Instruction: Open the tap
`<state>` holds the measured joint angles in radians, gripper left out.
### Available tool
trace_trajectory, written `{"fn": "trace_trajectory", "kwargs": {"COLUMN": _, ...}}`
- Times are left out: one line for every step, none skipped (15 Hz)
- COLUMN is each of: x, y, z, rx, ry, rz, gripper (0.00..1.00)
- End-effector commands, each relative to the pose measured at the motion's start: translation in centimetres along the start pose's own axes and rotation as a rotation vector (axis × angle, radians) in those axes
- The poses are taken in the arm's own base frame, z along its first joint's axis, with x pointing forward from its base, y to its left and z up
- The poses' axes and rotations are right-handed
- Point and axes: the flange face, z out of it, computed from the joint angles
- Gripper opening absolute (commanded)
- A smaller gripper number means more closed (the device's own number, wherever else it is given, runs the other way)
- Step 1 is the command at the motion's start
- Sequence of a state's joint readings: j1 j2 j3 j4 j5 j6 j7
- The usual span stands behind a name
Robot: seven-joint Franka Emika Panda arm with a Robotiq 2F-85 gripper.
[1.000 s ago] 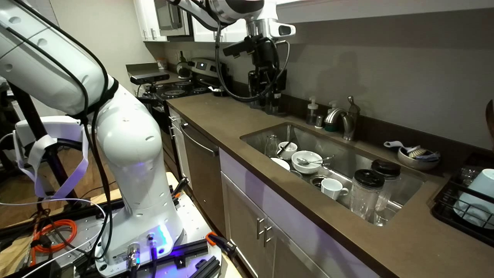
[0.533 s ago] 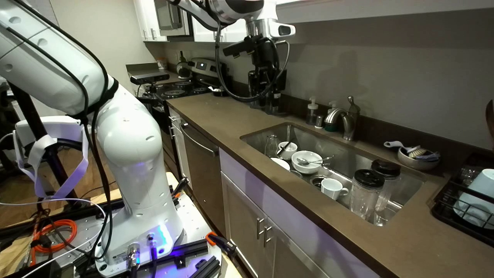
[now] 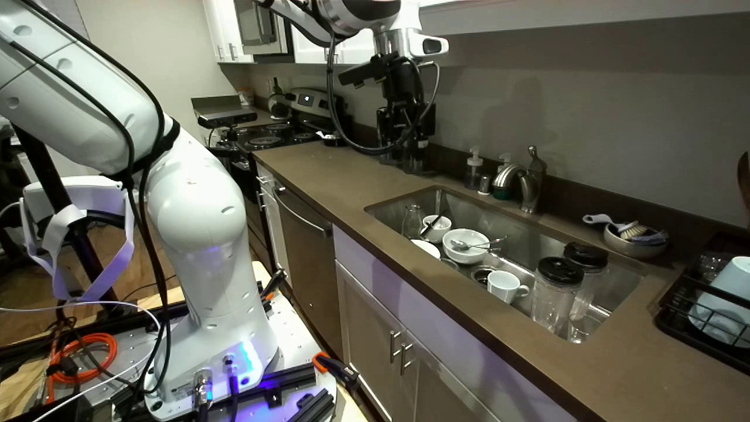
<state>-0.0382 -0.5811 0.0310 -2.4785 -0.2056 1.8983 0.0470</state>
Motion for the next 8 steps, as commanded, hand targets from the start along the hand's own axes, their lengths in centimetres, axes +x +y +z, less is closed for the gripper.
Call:
{"fn": "trace_trajectory", "kwargs": {"x": 0.2, "y": 0.2, "z": -0.1, "rx": -0.031, "ry": 0.006, "rz": 0.044, "gripper": 0.99}}
{"fn": "trace_trajectory", "kwargs": {"x": 0.3, "y": 0.2, "z": -0.1, "rx": -0.037, "ry": 0.005, "rz": 0.055, "gripper": 1.00}}
{"fn": "trace_trajectory", "kwargs": {"x": 0.4, "y": 0.2, "z": -0.1, "rx": -0.036, "ry": -0.002, "rz": 0.060, "gripper": 1.00}}
{"fn": "trace_trajectory", "kwargs": {"x": 0.3, "y": 0.2, "z": -0.1, "rx": -0.030, "ry": -0.013, "rz": 0.063, "gripper": 1.00}}
{"fn": "trace_trajectory", "kwargs": {"x": 0.2, "y": 0.1, "z": -0.2, "rx": -0.034, "ry": -0.017, "rz": 0.059, "gripper": 1.00}}
{"fn": "trace_trajectory", "kwargs": {"x": 0.0, "y": 0.1, "z": -0.3, "rx": -0.035, "ry": -0.028, "rz": 0.053, "gripper": 1.00}}
{"fn": "trace_trajectory", "kwargs": {"x": -0.2, "y": 0.2, "z": -0.4, "rx": -0.039, "ry": -0.032, "rz": 0.050, "gripper": 1.00}}
{"fn": "trace_trajectory", "kwargs": {"x": -0.7, "y": 0.3, "z": -0.5, "rx": -0.028, "ry": -0.039, "rz": 0.029, "gripper": 1.00}}
